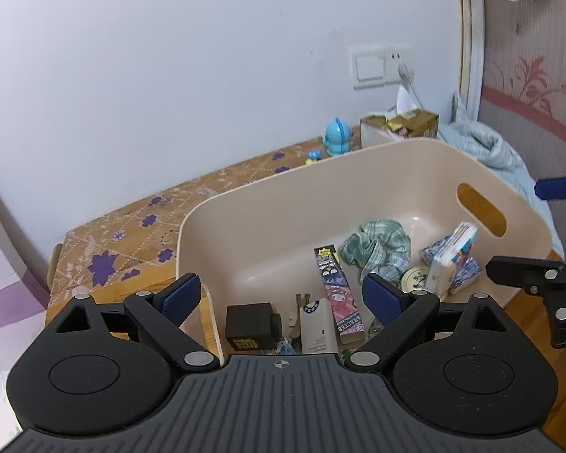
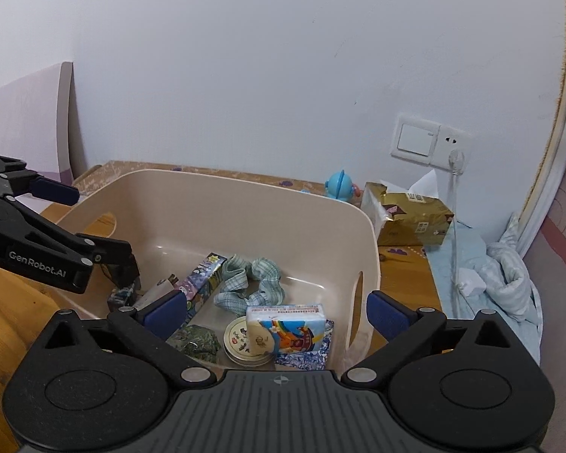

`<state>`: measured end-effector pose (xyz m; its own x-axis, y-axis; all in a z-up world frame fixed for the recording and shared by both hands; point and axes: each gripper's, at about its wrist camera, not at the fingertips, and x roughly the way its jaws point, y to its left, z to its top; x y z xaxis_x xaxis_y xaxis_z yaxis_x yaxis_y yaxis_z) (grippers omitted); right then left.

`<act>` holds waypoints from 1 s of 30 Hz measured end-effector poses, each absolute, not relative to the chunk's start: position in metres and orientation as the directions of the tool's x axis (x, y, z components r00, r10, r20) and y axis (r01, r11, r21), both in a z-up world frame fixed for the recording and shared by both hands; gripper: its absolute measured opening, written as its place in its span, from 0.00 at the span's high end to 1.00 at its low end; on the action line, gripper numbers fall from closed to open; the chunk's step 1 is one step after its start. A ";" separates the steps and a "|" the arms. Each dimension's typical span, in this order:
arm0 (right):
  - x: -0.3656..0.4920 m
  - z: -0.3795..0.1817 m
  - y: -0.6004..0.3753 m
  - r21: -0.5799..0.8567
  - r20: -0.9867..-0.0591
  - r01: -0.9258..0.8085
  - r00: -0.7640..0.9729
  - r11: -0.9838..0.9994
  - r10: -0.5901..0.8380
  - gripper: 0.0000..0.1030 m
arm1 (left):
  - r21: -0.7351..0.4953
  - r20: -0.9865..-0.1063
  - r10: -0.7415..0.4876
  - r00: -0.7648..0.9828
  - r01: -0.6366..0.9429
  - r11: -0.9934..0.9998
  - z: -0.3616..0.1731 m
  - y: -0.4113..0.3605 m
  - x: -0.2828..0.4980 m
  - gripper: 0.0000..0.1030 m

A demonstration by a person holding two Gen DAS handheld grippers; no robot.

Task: Organize objects

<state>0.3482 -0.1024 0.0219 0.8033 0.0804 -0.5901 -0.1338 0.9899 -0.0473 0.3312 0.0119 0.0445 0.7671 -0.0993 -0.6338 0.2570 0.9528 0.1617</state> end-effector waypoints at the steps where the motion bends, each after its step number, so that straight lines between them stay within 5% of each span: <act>1: 0.345 0.022 -0.103 -0.042 -0.586 -0.131 0.806 0.991 0.081 0.00 | 0.156 -0.628 -0.100 0.772 0.250 0.955 0.046 0.013 0.327 0.09; 30: 0.273 0.010 -0.097 -0.032 -0.541 -0.054 0.841 0.998 0.028 0.00 | 0.061 -0.550 -0.054 0.833 0.104 0.993 0.049 0.038 0.226 0.09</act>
<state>0.2730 -0.0970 0.0095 0.8407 0.0281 -0.5408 -0.0538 0.9980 -0.0318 0.2264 0.0381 0.0493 0.8333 -0.0538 -0.5502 0.1045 0.9926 0.0612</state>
